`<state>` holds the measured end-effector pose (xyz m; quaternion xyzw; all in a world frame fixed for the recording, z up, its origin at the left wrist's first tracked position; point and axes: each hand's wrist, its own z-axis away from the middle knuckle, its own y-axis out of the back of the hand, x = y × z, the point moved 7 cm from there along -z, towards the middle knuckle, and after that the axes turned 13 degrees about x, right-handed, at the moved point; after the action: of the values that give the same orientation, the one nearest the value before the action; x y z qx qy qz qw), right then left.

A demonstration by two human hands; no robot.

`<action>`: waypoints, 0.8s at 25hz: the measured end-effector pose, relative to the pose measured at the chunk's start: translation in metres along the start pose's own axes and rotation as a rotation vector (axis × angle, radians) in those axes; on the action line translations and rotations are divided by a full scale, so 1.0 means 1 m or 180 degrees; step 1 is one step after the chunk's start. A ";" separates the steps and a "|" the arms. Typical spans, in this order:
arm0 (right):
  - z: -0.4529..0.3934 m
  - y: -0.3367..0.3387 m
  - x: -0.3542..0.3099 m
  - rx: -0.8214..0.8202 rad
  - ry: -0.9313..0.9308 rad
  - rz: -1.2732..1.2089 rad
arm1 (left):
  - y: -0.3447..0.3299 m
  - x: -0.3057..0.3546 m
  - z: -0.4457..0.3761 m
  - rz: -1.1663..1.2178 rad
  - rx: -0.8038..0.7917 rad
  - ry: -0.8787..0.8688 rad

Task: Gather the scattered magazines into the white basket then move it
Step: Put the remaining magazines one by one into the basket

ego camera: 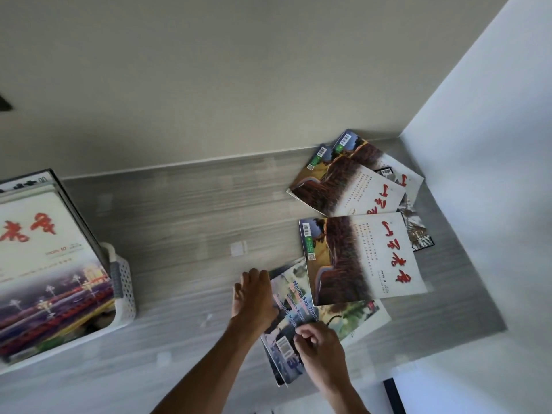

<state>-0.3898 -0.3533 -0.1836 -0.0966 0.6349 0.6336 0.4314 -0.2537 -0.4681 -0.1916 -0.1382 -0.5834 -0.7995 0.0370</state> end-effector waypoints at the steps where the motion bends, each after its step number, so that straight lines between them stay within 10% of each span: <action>1: 0.001 -0.001 0.000 -0.0031 -0.0023 0.0012 | -0.005 0.000 0.002 0.0306 -0.0115 0.0079; 5: -0.004 -0.004 0.010 -0.0187 -0.0606 -0.0389 | 0.001 0.000 0.006 0.1446 -0.0564 -0.0169; 9: -0.021 0.006 -0.003 0.0198 -0.0948 -0.0589 | 0.068 -0.080 0.001 0.2009 0.0118 0.0061; 13: -0.033 -0.035 -0.083 -0.0573 -0.1270 -0.1640 | 0.129 -0.154 0.039 0.2773 0.0806 0.0046; 20: -0.043 -0.068 -0.267 -0.0857 0.0385 -0.2373 | 0.210 -0.260 0.095 0.2633 0.2534 0.1063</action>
<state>-0.1999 -0.5167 -0.0613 -0.4132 0.4918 0.5044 0.5770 0.0583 -0.4719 -0.0397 -0.2018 -0.7221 -0.4496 0.4854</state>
